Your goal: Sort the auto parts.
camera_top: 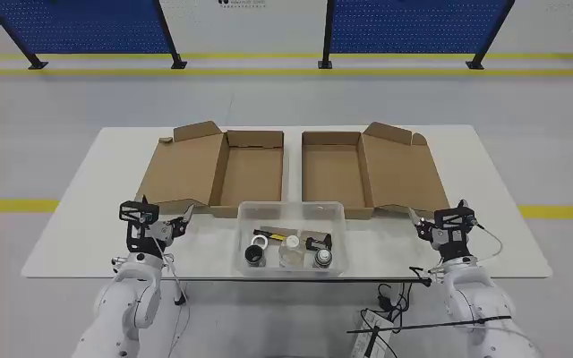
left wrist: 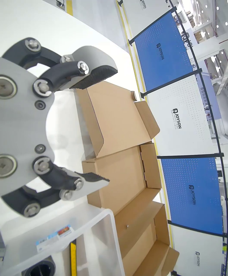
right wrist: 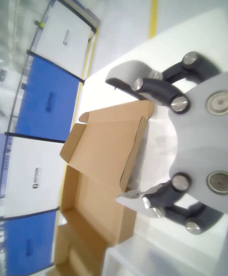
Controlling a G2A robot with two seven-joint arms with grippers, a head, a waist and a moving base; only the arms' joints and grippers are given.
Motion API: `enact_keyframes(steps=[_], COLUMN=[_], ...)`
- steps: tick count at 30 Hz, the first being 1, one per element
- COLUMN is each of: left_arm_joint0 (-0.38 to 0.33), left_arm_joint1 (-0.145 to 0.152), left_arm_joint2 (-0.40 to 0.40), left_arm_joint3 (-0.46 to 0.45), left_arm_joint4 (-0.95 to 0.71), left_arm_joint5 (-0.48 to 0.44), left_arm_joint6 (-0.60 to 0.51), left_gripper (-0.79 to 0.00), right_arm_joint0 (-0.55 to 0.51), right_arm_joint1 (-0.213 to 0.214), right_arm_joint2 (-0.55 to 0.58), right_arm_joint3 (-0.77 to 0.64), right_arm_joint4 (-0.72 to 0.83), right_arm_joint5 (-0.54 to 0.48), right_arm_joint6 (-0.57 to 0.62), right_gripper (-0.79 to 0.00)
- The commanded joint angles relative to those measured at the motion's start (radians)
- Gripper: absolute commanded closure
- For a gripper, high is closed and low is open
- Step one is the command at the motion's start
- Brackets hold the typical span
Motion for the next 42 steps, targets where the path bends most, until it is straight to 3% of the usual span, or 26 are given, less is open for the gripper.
enact_keyframes(steps=[1, 4, 9, 17, 27, 33, 42], left_arm_joint0=[-0.008, -0.030, -0.052, 0.000, 0.099, 0.124, 0.108], left_arm_joint1=[-0.003, -0.007, -0.011, -0.003, 0.019, 0.028, 0.029], left_arm_joint2=[0.019, 0.048, 0.091, 0.106, 0.090, 0.091, 0.163], left_arm_joint3=[-0.005, -0.024, -0.090, -0.242, -0.315, -0.303, -0.292], left_arm_joint4=[0.027, 0.029, -0.010, -0.086, -0.046, 0.004, 0.050], left_arm_joint5=[0.009, 0.010, -0.062, -0.282, -0.581, -0.661, -0.651], left_arm_joint6=[0.019, 0.021, -0.026, -0.131, -0.140, -0.116, -0.114], left_gripper=[-0.785, -0.785, -0.785, -0.785, -0.785, -0.785, -0.785], right_arm_joint0=[0.000, 0.000, 0.000, 0.000, 0.000, 0.000, 0.000], right_arm_joint1=[0.000, 0.000, 0.000, 0.000, 0.000, 0.000, 0.000], right_arm_joint2=[0.000, 0.000, 0.000, 0.000, 0.000, 0.000, 0.000], right_arm_joint3=[0.000, 0.000, 0.000, 0.000, 0.000, 0.000, 0.000], right_arm_joint4=[0.000, 0.000, 0.000, 0.000, 0.000, 0.000, 0.000], right_arm_joint5=[0.000, 0.000, 0.000, 0.000, 0.000, 0.000, 0.000], right_arm_joint6=[0.000, 0.000, 0.000, 0.000, 0.000, 0.000, 0.000], right_gripper=[-0.785, -0.785, -0.785, -0.785, -0.785, -0.785, -0.785])
